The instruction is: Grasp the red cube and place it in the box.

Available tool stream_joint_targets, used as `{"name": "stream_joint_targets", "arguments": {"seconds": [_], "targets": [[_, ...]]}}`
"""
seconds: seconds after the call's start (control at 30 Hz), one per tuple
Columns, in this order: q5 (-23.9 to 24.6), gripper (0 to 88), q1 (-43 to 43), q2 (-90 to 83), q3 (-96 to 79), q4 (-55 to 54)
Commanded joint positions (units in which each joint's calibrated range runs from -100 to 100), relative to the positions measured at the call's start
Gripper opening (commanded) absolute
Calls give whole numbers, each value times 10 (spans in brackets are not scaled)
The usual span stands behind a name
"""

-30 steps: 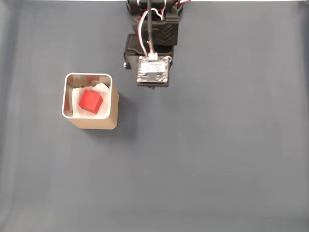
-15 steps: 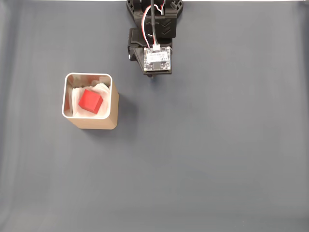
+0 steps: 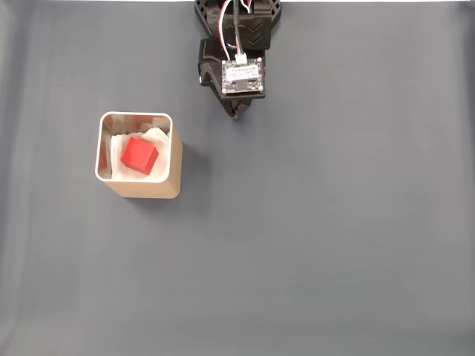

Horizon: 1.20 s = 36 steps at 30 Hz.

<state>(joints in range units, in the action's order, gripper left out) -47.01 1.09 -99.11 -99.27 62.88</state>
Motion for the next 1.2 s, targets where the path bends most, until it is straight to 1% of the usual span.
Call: {"name": "stream_joint_targets", "arguments": {"seconds": [0.0, 0.37, 0.6, 0.77, 1.0, 1.17], "targets": [[7, 2, 2, -8, -5, 18], [24, 2, -4, -9, -5, 56], [28, 2, -4, -9, -5, 114], [35, 2, -5, -9, -5, 129], [6, 2, -8, -9, -5, 133], [3, 9, -8, -9, -5, 133]]}}
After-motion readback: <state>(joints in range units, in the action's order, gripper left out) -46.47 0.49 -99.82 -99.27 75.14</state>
